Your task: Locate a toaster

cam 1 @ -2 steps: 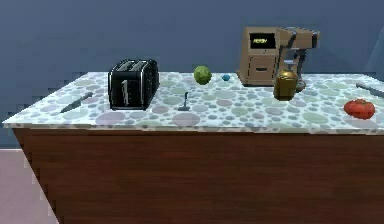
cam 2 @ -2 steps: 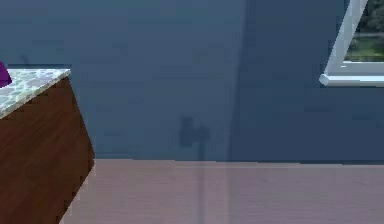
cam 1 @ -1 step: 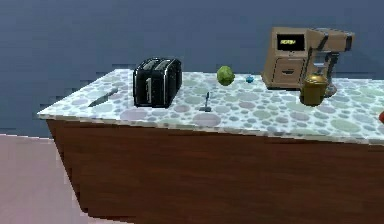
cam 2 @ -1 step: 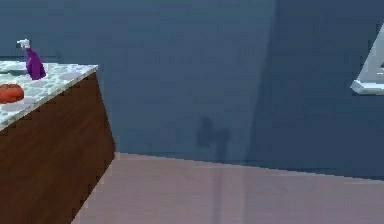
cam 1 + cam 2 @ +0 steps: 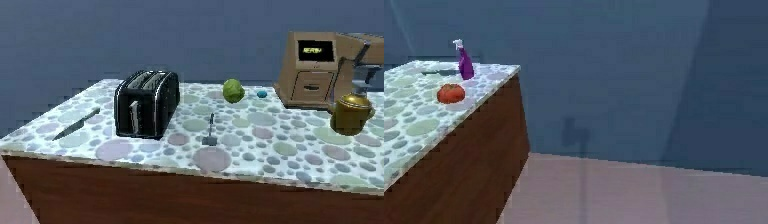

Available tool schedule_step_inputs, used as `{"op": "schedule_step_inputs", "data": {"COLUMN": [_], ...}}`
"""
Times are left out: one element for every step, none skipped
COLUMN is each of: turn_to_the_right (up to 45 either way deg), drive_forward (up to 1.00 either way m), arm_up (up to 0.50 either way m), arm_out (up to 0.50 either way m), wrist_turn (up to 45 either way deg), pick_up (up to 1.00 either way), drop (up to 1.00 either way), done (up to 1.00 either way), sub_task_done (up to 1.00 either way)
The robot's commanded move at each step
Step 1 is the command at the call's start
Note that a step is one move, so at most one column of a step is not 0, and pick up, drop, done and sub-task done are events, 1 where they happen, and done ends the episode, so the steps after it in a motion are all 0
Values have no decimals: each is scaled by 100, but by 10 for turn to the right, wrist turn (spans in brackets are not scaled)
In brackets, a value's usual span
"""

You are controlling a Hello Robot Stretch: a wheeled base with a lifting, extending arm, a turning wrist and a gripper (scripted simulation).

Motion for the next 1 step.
{"op": "schedule_step_inputs", "data": {"turn_to_the_right": [-90], "drive_forward": [0], "arm_up": [0], "arm_out": [0], "wrist_turn": [0], "pick_up": [0], "drop": [0], "done": [0], "sub_task_done": [0]}}
